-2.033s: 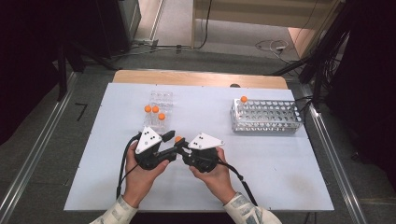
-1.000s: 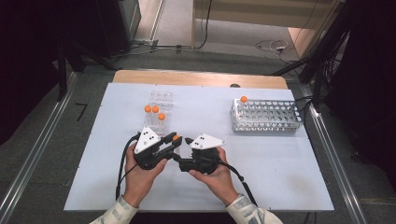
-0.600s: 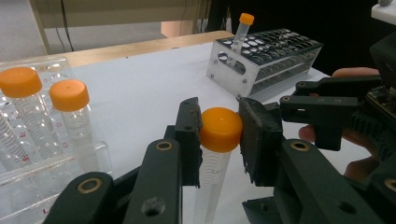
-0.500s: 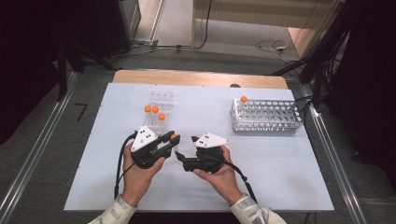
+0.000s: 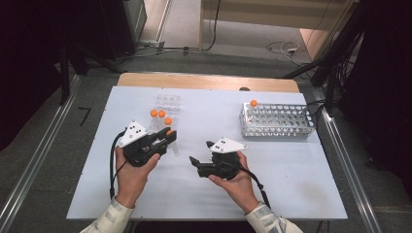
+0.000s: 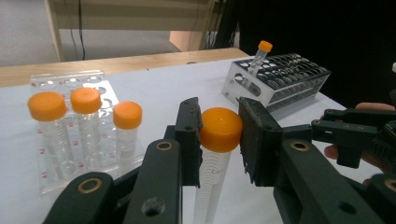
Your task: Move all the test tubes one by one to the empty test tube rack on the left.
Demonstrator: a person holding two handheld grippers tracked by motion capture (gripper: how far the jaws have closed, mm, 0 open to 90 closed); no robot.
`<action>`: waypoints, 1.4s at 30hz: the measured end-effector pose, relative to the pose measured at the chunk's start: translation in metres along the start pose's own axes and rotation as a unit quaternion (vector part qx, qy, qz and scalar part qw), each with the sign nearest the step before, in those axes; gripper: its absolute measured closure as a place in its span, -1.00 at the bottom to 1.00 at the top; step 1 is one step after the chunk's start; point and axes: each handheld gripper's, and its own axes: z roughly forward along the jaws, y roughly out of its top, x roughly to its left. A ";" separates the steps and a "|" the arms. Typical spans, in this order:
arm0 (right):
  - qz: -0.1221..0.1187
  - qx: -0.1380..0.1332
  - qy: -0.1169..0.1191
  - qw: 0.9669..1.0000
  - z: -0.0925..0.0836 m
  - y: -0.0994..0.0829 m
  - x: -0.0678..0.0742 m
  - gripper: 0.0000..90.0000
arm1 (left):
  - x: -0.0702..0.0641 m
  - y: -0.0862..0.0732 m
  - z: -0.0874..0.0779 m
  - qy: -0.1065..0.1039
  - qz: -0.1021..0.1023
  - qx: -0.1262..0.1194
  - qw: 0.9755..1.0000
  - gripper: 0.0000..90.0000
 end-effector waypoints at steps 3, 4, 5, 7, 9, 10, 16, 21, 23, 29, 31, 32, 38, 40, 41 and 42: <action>0.003 0.001 -0.002 1.000 -0.001 -0.001 -0.003 -0.50 | 0.003 0.003 -0.001 0.004 0.001 0.000 1.000 0.56; 0.004 0.001 -0.003 1.000 -0.002 -0.002 -0.003 -0.50 | 0.004 0.004 -0.001 0.005 0.000 -0.001 1.000 0.57; 0.002 0.001 -0.003 1.000 -0.002 -0.002 -0.003 -0.50 | 0.005 0.005 -0.001 0.007 0.000 -0.002 1.000 0.57; 0.003 -0.001 -0.005 1.000 -0.003 -0.002 -0.004 -0.50 | 0.007 0.007 -0.001 0.008 -0.001 -0.004 1.000 0.57; 0.003 0.000 -0.005 1.000 -0.004 -0.003 -0.006 -0.50 | 0.010 0.010 -0.001 0.011 -0.003 -0.002 1.000 0.57; 0.004 0.000 -0.006 1.000 -0.005 -0.003 -0.006 -0.50 | 0.011 0.011 -0.001 0.012 -0.004 -0.002 1.000 0.56; 0.009 -0.002 -0.008 1.000 -0.007 -0.004 -0.010 -0.50 | 0.022 0.018 0.001 0.021 -0.011 0.000 1.000 0.57; 0.010 -0.002 -0.011 1.000 -0.008 -0.004 -0.011 -0.49 | 0.029 0.024 0.003 0.031 -0.013 -0.003 0.999 0.57; 0.011 -0.002 -0.011 1.000 -0.008 -0.004 -0.012 -0.49 | 0.032 0.027 0.003 0.035 -0.012 -0.003 0.999 0.57; 0.009 -0.004 -0.012 1.000 -0.010 -0.003 -0.013 -0.49 | 0.038 0.038 0.005 0.047 -0.015 -0.012 0.999 0.57; 0.010 -0.006 -0.013 1.000 -0.010 -0.003 -0.013 -0.49 | 0.041 0.040 0.007 0.052 -0.015 -0.014 0.998 0.57; 0.011 -0.006 -0.014 1.000 -0.011 -0.003 -0.014 -0.49 | 0.042 0.041 0.007 0.055 -0.017 -0.016 0.998 0.57; 0.012 -0.008 -0.014 1.000 -0.012 -0.003 -0.015 -0.49 | 0.045 0.045 0.011 0.076 -0.005 -0.023 0.997 0.57; 0.014 -0.009 -0.015 1.000 -0.012 -0.003 -0.016 -0.49 | 0.046 0.046 0.013 0.083 0.001 -0.024 0.996 0.57; 0.013 -0.009 -0.015 1.000 -0.013 -0.003 -0.016 -0.49 | 0.046 0.046 0.014 0.086 0.004 -0.025 0.996 0.57; 0.013 -0.009 -0.016 1.000 -0.013 -0.003 -0.016 -0.49 | 0.046 0.046 0.014 0.092 0.008 -0.025 0.995 0.57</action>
